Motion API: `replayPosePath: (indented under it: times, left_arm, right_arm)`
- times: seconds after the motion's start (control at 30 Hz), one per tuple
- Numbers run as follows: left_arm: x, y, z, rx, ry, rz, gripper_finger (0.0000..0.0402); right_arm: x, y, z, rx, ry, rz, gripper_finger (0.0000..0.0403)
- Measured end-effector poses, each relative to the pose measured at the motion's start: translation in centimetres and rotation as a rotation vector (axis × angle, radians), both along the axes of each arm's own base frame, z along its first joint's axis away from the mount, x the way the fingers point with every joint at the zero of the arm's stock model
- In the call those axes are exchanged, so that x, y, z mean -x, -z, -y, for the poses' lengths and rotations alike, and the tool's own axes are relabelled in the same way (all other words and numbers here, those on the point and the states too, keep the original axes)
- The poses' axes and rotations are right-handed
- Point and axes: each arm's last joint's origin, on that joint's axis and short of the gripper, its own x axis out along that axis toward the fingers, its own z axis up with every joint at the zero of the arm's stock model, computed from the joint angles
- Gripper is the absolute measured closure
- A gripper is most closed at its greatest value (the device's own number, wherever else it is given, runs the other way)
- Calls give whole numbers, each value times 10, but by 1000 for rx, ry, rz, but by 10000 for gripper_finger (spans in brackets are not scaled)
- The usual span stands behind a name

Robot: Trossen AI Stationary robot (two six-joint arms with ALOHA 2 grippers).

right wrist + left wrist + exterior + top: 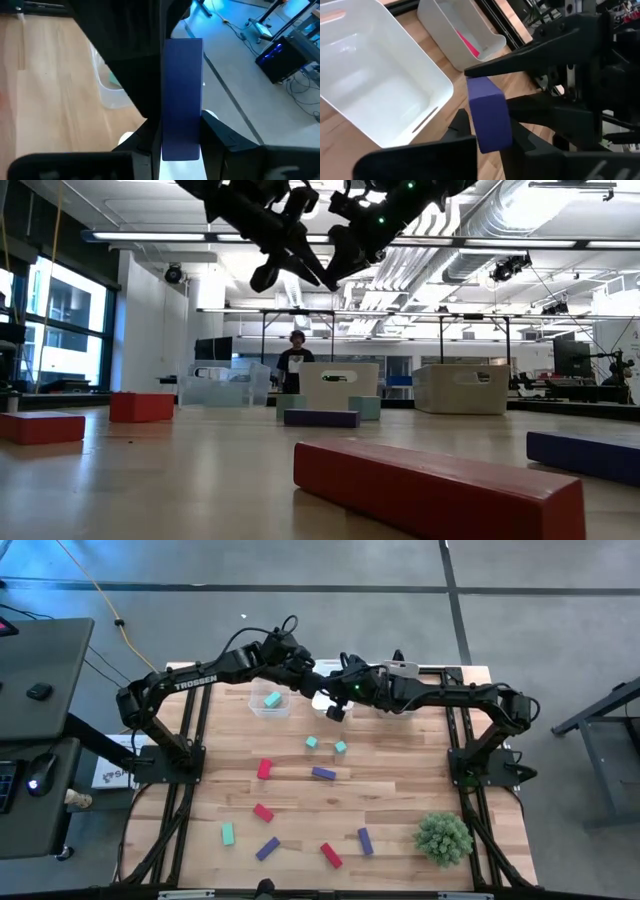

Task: Sort & place blocks by color
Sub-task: Put the blue block into the white bin

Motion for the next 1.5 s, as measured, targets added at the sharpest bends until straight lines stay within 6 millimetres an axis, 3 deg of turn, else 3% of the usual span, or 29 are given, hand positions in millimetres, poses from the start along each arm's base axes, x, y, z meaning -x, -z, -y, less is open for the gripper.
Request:
replayPosePath:
  times: [0.13,0.7,1.17,1.5]
  left_arm:
    - [0,0,-1,-29,-1,-7,398]
    - [-1,-2,-4,-65,-22,10,371]
    - [-3,1,-6,-104,-17,-4,400]
    - [-4,8,-10,-145,-28,-51,401]
  right_arm:
    - [0,0,0,3,-3,-4,327]
    - [1,5,-3,-13,2,-44,327]
    - [1,6,-2,-16,14,-43,326]
    - [1,4,-3,-13,26,-29,253]
